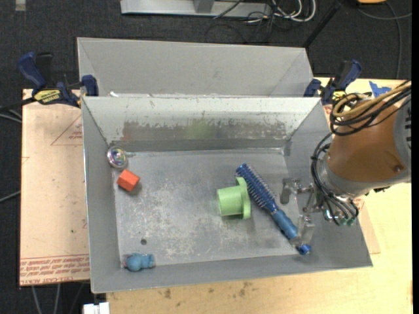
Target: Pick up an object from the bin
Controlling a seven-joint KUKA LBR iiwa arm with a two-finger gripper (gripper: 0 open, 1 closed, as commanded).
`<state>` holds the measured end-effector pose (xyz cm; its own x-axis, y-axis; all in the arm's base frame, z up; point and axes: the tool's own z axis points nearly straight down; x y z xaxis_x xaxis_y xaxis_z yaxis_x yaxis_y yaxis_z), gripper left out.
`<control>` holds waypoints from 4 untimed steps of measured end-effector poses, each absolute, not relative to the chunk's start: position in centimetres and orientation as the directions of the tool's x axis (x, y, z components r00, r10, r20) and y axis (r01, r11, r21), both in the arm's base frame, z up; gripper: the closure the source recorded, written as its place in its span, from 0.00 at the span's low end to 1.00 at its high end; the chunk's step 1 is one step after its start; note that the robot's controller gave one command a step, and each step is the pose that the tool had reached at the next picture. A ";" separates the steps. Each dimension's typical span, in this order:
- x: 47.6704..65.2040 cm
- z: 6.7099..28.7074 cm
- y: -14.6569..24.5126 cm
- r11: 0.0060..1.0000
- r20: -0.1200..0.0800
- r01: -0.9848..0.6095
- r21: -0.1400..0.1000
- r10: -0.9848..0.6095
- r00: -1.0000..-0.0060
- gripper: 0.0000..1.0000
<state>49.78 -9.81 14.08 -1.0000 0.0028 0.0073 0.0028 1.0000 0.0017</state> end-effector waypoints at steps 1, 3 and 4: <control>51.0 7.2 -9.3 0.982 0.001 0.191 0.001 0.191 -0.982 0.00; 52.1 7.0 -6.8 0.920 -0.002 0.393 0.001 0.393 -0.920 1.00; 51.9 16.3 -4.3 0.928 -0.006 0.372 0.003 0.372 -0.928 1.00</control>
Offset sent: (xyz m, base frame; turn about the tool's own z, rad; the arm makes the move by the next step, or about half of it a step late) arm 0.0127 0.0039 -0.0671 0.1900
